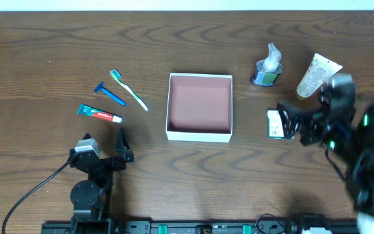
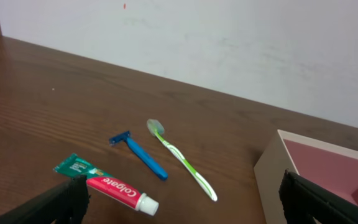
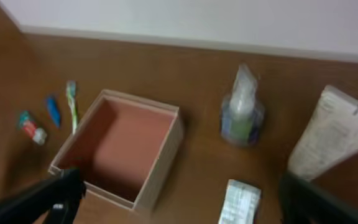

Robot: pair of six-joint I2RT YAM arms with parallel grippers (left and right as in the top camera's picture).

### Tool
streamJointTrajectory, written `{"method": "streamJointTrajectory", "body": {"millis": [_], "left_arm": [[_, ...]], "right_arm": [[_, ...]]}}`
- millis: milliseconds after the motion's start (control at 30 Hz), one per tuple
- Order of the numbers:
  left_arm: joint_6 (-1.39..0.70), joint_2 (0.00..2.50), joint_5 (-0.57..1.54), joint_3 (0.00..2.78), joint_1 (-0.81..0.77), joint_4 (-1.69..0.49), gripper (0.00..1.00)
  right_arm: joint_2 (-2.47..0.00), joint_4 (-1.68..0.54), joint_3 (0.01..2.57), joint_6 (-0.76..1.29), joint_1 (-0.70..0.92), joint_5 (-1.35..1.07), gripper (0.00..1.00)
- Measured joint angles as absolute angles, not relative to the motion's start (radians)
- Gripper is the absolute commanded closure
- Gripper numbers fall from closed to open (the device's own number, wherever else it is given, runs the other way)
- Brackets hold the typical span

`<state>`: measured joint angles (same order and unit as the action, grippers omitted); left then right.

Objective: Pack container
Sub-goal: 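Move the right gripper up to the clear soap pump bottle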

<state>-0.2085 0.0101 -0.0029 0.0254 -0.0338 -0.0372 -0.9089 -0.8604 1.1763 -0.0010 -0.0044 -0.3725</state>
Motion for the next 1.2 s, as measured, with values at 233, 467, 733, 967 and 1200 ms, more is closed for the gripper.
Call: {"method": "streamJointTrajectory", "body": {"millis": [233, 467, 733, 967, 1200], "left_arm": [[-0.208, 0.01, -0.002, 0.025, -0.033, -0.037, 0.02], [-0.208, 0.01, -0.002, 0.025, -0.033, -0.037, 0.02], [-0.208, 0.01, -0.002, 0.025, -0.033, -0.038, 0.02], [-0.208, 0.01, -0.002, 0.025, -0.033, -0.037, 0.02], [-0.208, 0.01, -0.002, 0.025, -0.034, -0.037, 0.02]], "right_arm": [[-1.165, -0.998, 1.424, -0.027, -0.004, -0.43, 0.01], [-1.243, -0.96, 1.426, -0.035, -0.014, -0.373, 0.01], [-1.254, -0.854, 1.426, -0.034, -0.08, -0.098, 0.01], [-1.346, -0.772, 1.427, -0.059, -0.089, -0.087, 0.02], [-1.509, -0.661, 1.427, -0.136, 0.02, -0.144, 0.01]]}}
